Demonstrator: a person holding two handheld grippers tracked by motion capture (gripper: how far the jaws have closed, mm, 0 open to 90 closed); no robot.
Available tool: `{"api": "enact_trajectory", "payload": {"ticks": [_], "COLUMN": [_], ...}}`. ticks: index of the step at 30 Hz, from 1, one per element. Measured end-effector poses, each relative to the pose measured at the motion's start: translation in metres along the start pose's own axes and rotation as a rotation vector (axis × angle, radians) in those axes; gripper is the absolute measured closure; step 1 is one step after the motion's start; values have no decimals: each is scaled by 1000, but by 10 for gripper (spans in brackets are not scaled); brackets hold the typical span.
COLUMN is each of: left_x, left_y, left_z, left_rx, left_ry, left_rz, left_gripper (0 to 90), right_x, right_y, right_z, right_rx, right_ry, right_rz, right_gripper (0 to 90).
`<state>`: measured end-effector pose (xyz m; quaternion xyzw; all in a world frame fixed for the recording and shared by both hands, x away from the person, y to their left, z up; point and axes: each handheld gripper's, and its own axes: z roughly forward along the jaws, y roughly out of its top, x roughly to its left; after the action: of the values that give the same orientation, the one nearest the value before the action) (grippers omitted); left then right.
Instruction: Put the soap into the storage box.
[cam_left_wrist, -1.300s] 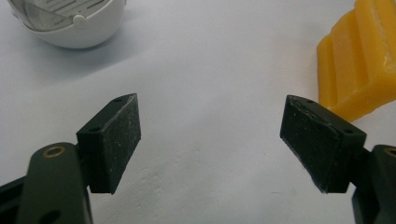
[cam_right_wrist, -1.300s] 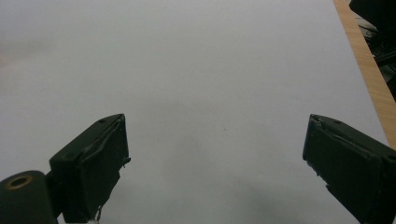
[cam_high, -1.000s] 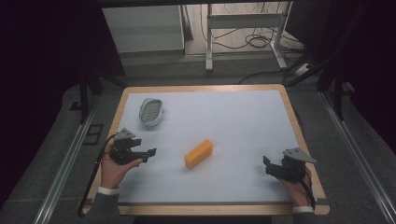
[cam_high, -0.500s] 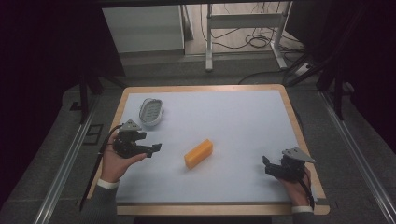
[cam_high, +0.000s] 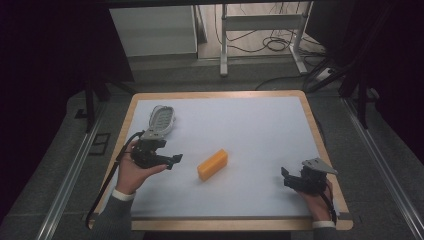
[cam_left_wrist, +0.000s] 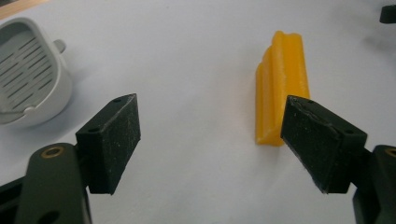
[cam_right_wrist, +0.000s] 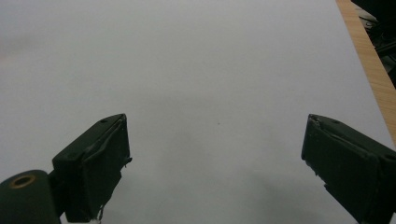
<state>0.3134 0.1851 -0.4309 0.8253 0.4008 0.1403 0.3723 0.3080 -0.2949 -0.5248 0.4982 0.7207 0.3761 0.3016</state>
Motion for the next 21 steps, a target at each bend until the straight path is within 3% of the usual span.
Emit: {"api": "enact_trajectory", "payload": {"ticks": [7, 17, 21], "left_x": [-16, -27, -26], "left_y": [10, 19, 19], "left_z": [6, 21, 28], "left_rx": [18, 51, 59], "left_ry": [-1, 5, 1], "left_rz": [64, 94, 84], "left_gripper": [201, 201, 201], "right_x": [0, 0, -1], "right_y": [0, 0, 0], "right_z": [0, 0, 0], "right_rx": [0, 4, 5], "right_ry": [3, -1, -1], "right_rz": [0, -1, 4], "right_gripper": [79, 80, 79]}}
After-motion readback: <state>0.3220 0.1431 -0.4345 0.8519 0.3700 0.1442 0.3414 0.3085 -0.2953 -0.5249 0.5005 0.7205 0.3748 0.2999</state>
